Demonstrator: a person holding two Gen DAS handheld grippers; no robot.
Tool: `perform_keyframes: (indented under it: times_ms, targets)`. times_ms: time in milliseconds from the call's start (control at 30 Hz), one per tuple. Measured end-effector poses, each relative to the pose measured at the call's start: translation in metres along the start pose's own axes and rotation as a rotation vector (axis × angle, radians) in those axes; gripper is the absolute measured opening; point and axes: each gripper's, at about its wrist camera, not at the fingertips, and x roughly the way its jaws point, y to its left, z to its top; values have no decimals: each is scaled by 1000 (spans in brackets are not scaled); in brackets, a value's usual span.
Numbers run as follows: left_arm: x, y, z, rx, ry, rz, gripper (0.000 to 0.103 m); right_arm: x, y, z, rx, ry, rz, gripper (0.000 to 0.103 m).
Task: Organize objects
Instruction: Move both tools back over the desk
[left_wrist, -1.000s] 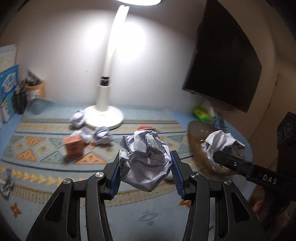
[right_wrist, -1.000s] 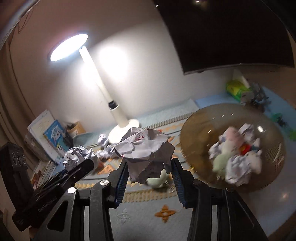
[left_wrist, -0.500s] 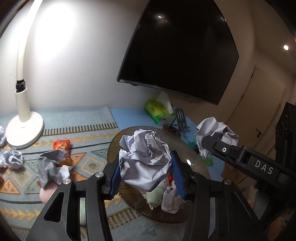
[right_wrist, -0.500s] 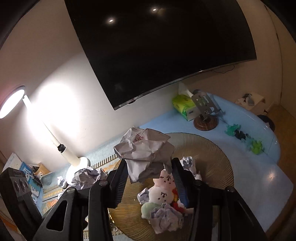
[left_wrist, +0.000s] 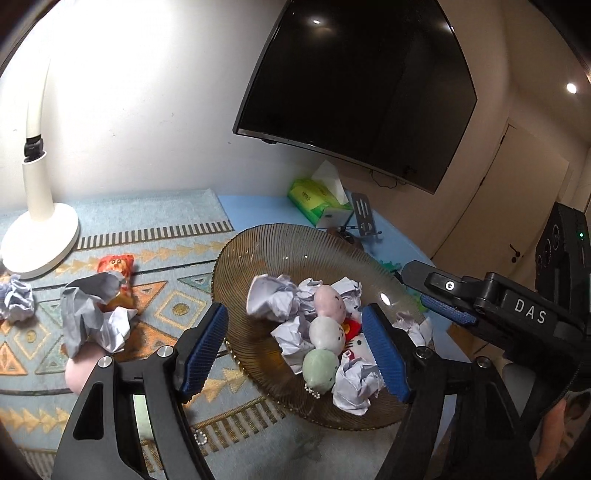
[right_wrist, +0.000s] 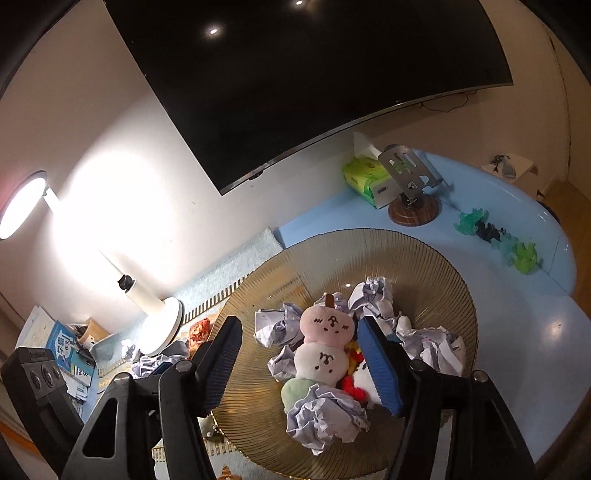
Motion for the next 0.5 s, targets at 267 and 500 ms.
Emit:
perform_keyframes:
  times_ms: [267, 500]
  targets:
    - [-54, 14, -9, 9, -84, 54, 73, -18, 63, -21, -161, -10, 64, 64]
    - [-135, 61, -32, -8, -229, 249, 103, -7, 138, -59, -317, 8, 148, 69]
